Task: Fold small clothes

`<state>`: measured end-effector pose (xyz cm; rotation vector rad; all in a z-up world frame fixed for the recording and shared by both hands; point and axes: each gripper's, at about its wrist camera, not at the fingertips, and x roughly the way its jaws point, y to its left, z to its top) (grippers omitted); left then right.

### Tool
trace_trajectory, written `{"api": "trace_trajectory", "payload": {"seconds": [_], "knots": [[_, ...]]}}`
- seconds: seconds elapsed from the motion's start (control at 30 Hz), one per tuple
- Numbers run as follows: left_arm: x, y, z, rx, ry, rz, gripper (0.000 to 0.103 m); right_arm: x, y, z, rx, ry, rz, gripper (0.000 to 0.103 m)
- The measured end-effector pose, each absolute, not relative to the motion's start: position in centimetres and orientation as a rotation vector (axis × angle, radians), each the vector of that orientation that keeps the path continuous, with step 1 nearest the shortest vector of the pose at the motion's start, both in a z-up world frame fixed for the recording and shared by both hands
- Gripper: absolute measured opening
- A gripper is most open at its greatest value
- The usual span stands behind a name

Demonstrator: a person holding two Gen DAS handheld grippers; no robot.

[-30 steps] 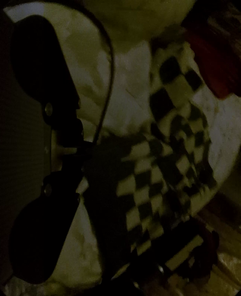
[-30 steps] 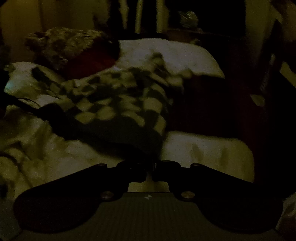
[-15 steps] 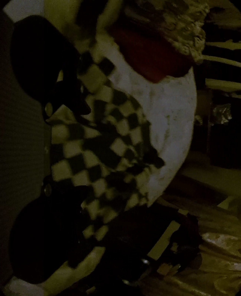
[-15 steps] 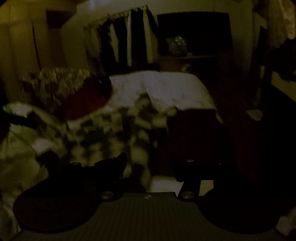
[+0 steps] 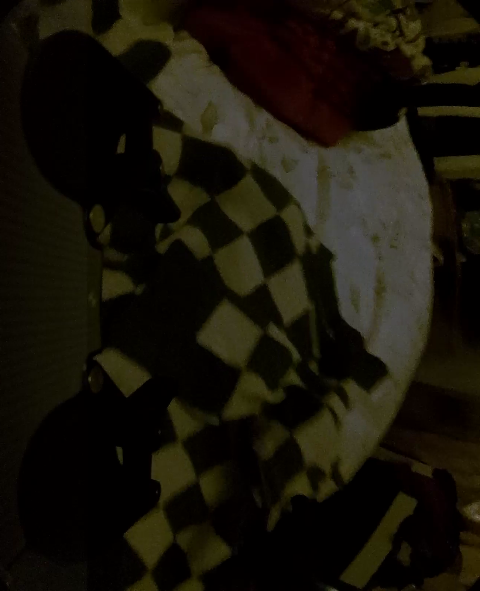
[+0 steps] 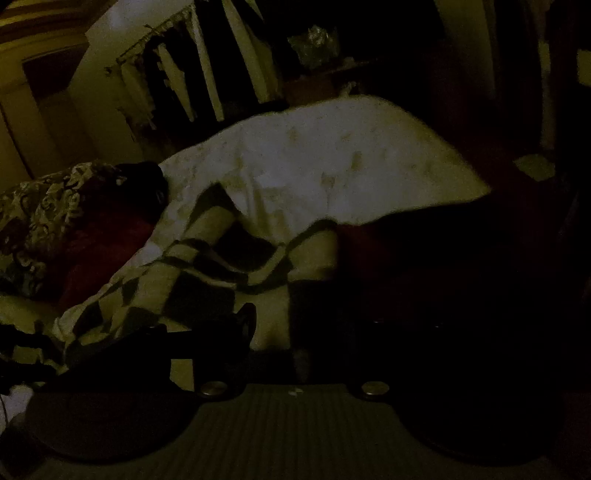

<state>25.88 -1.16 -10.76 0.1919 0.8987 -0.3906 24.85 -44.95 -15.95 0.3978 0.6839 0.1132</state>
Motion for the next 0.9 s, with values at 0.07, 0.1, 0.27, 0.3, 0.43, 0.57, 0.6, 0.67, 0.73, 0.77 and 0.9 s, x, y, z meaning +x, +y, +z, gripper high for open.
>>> {"api": "trace_trajectory", "payload": {"seconds": [0.07, 0.1, 0.27, 0.3, 0.43, 0.57, 0.6, 0.67, 0.73, 0.77, 0.9], "knots": [[26.8, -1.2, -12.5, 0.186, 0.933, -0.402, 0.091, 25.3, -44.4, -16.6, 0.404, 0.692, 0.120, 0.024], [27.1, -1.4, -13.3, 0.187, 0.948, -0.411, 0.091, 25.2, -44.1, -16.5, 0.400, 0.688, 0.148, 0.022], [27.2, -2.1, -15.5, 0.209, 0.973, -0.414, 0.091, 23.8, -43.8, -12.6, 0.319, 0.642, 0.160, 0.017], [27.3, -2.1, -15.5, 0.200, 0.972, -0.415, 0.091, 23.1, -44.0, -10.9, 0.291, 0.613, 0.157, 0.017], [27.6, -2.7, -14.6, 0.166, 0.971, -0.441, 0.091, 21.3, -45.8, -4.2, 0.138, 0.519, 0.101, 0.016], [28.4, -4.3, -14.9, 0.175, 0.968, -0.447, 0.092, 22.7, -48.2, -3.4, 0.022, 0.593, 0.017, 0.004], [28.5, -4.5, -15.1, 0.177, 0.971, -0.443, 0.092, 23.1, -48.5, -4.1, -0.024, 0.618, -0.010, 0.000], [28.4, -4.6, -15.6, 0.189, 0.968, -0.442, 0.094, 23.8, -49.4, -6.0, -0.064, 0.650, -0.072, 0.001], [28.2, -4.2, -15.8, 0.197, 0.965, -0.433, 0.094, 24.0, -50.6, -7.8, 0.016, 0.662, -0.080, 0.005], [28.2, -3.7, -15.8, 0.201, 0.967, -0.422, 0.094, 23.9, -50.9, -8.6, 0.058, 0.661, -0.082, 0.019], [28.2, -0.9, -14.2, 0.142, 0.956, -0.397, 0.094, 22.2, -50.0, -9.7, 0.144, 0.615, -0.056, 0.041]]}}
